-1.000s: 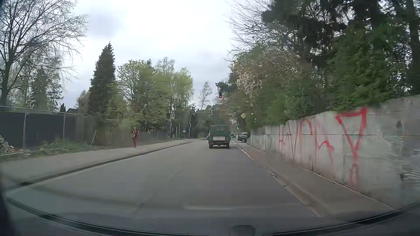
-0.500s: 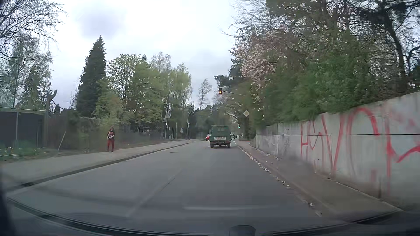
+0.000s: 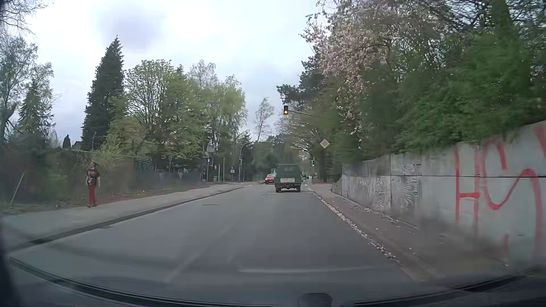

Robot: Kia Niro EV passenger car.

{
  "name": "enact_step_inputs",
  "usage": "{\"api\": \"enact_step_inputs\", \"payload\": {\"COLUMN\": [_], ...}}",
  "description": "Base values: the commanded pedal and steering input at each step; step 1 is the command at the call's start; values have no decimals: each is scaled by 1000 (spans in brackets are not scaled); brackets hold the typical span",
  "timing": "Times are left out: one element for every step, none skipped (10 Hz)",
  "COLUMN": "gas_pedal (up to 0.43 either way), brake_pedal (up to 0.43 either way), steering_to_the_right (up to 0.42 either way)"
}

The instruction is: Follow the waypoints while adhering to traffic rules and regulations

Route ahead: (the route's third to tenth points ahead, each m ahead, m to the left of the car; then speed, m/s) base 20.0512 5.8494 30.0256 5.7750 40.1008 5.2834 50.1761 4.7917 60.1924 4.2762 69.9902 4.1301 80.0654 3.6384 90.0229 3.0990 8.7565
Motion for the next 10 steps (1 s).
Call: {"api": "enact_step_inputs", "payload": {"gas_pedal": [0,0,0,0,0,0,0,0,0,0], "brake_pedal": [24,104,207,238,256,256,256,256,256,262], "steering_to_the_right": [4,4,2,2,2,2,2,1,-1,-1]}}
